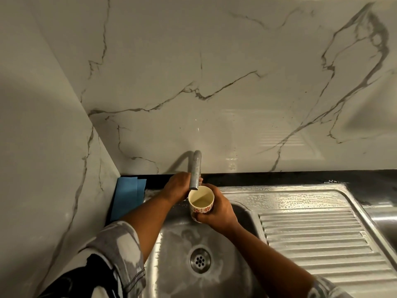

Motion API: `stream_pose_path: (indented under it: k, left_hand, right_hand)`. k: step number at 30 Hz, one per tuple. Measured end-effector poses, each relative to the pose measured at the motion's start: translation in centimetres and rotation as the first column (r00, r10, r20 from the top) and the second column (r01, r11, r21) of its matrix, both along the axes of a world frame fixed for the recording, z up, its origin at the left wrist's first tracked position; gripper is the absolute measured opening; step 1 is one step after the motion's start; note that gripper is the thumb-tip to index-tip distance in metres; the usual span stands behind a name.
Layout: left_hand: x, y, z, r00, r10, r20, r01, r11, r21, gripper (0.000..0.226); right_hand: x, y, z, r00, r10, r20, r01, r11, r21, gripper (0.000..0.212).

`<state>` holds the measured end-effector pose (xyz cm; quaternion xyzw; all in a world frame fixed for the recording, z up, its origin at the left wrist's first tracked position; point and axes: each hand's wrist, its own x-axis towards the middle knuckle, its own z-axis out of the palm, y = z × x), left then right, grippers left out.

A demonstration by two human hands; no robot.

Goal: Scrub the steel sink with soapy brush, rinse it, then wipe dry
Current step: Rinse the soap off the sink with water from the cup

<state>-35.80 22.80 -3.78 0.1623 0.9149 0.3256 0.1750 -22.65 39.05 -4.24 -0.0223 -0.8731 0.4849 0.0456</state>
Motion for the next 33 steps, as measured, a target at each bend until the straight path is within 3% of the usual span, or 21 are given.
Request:
stream_pose_path:
  k: [2, 5, 7, 11, 16, 24, 29, 33]
  left_hand:
    - [0.7, -0.1, 0.5, 0.999, 0.043, -0.002, -0.043, 0.999, -0.002, 0.062]
    - [2.2, -0.1, 1.5, 0.991, 0.130, 0.003, -0.130, 0.991, 0.037, 0.034]
    - [2.5, 0.0, 1.3, 0.991, 0.099, -0.092, -0.105, 0.993, -0.059, 0.028]
    - [2.0, -0.4, 1.2, 0.984, 0.037, -0.177, -0.053, 0.995, -0.086, 0.032]
    - [1.0, -0.1, 0.5, 0.975, -0.013, -0.221, 0.007, 1.000, -0.026, 0.062]
    - [-0.3, 1.1, 0.0, 0.962, 0.102, -0.252, -0.125, 0.989, -0.074, 0.033]
    - [0.6, -0.5, -1.9, 0.949, 0.250, -0.190, -0.234, 0.967, 0.105, 0.015]
    - [1.5, -1.8, -4.0, 0.926, 0.370, -0.066, -0.349, 0.912, 0.213, 0.022]
  right_hand:
    - [0.1, -0.2, 0.2, 1.000, 0.007, -0.002, -0.007, 1.000, -0.003, 0.084]
    - [0.1, -0.5, 0.5, 1.000, 0.012, -0.006, -0.012, 1.000, -0.008, 0.084]
    - [0.2, -0.6, 0.4, 1.000, 0.009, -0.003, -0.009, 1.000, -0.006, 0.084]
    - [0.7, -0.5, 0.1, 1.000, -0.003, 0.004, 0.003, 1.000, -0.008, 0.082]
    - [0.9, -0.9, 0.1, 1.000, 0.003, 0.006, -0.003, 1.000, -0.007, 0.082]
    - [0.8, -1.4, 0.6, 1.000, 0.015, 0.002, -0.015, 1.000, -0.008, 0.084]
    - [0.9, -1.8, 1.0, 1.000, 0.020, -0.007, -0.020, 1.000, -0.022, 0.084]
    - [1.0, -2.1, 1.0, 1.000, 0.024, -0.016, -0.025, 0.999, -0.023, 0.083]
